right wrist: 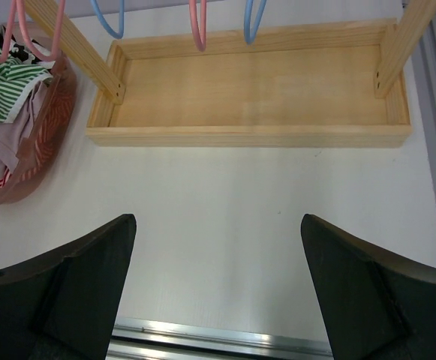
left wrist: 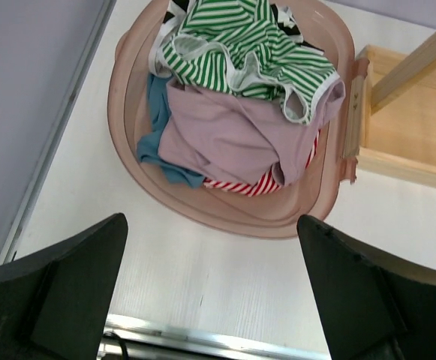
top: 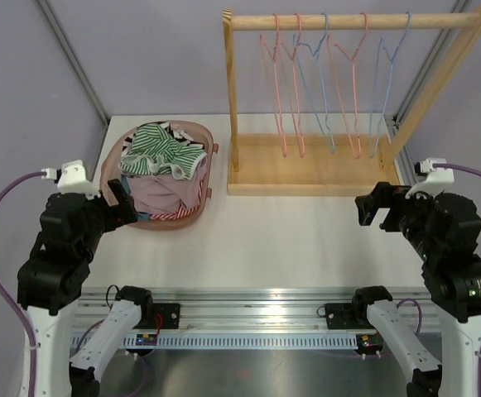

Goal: Remove the tank top from the hanger

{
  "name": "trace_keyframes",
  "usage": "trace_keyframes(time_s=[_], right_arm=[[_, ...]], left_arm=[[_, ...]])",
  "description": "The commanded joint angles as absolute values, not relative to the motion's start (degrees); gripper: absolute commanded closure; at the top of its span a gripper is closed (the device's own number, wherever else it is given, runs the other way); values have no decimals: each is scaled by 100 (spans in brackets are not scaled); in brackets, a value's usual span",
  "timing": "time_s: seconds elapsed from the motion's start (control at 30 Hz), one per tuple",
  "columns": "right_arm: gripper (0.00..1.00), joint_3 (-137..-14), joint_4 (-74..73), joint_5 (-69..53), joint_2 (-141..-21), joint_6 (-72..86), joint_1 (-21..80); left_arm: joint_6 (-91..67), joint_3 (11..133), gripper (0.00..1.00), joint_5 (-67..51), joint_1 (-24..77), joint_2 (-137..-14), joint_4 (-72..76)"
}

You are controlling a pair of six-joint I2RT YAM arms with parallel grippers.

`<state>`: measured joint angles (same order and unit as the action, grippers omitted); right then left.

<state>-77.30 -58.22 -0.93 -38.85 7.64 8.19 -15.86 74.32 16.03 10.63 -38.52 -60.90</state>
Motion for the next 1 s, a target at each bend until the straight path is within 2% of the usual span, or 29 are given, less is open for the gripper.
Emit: trace_keyframes(time_s=[0.0, 0.23, 0.97], right_arm=[[0, -7427, -5722, 334, -3438, 572, 958], [0, -7119, -5643, 545, -2874, 624, 1037], [0, -6961, -5687, 562, -3050, 756, 1028]], left_arm=[[-1468, 7243, 1, 1477, 1143, -3290, -6293], [-1477, 7040, 1, 1231, 1143, -2708, -6364], [-1512, 6267, 1, 932, 1143, -2320, -5775]])
